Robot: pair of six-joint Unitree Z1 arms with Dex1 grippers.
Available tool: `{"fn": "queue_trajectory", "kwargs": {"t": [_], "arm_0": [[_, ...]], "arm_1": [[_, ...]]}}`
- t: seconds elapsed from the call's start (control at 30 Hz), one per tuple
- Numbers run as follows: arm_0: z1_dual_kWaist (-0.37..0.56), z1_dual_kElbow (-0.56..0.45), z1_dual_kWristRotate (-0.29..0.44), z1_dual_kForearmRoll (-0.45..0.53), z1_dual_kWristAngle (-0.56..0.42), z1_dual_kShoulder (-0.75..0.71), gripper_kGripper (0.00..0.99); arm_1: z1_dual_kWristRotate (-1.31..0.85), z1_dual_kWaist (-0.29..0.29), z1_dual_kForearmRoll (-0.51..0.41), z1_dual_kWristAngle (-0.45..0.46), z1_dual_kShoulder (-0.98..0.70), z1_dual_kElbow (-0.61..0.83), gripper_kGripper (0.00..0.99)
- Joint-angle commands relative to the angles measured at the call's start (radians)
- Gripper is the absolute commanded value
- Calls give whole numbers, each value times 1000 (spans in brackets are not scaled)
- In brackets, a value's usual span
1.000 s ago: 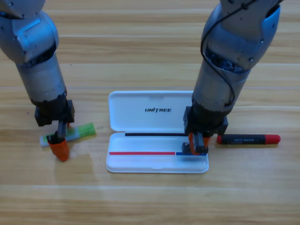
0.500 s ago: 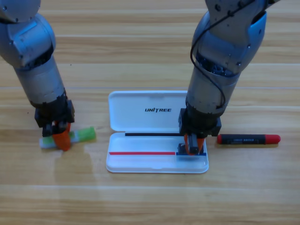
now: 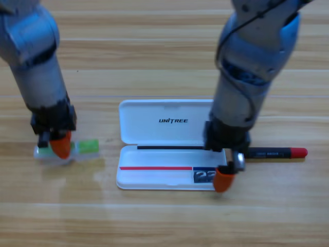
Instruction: Clean up eraser and pencils
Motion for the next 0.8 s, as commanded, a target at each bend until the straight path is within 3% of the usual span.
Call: {"fn": "queue_trajectory", "kwargs": {"t": [0.03, 0.17, 0.37, 0.57, 0.8], "arm_0": [[-58, -128, -20, 158, 9, -134, 64], [-96, -212, -35, 244, 9, -156, 64], [-168, -265, -77, 259, 9, -100, 63], [-225, -331, -121, 259, 4, -7, 63], [-289, -400, -150, 256, -5, 108, 63]], "arm_1": [[20, -38, 31, -3, -232, 136, 988], [-75, -105, 31, -57, -281, 231, 988], [-189, -185, 19, -156, -206, 289, 979], [-240, -213, -75, -147, -135, 278, 968], [-283, -216, -84, -116, -77, 242, 951]]}}
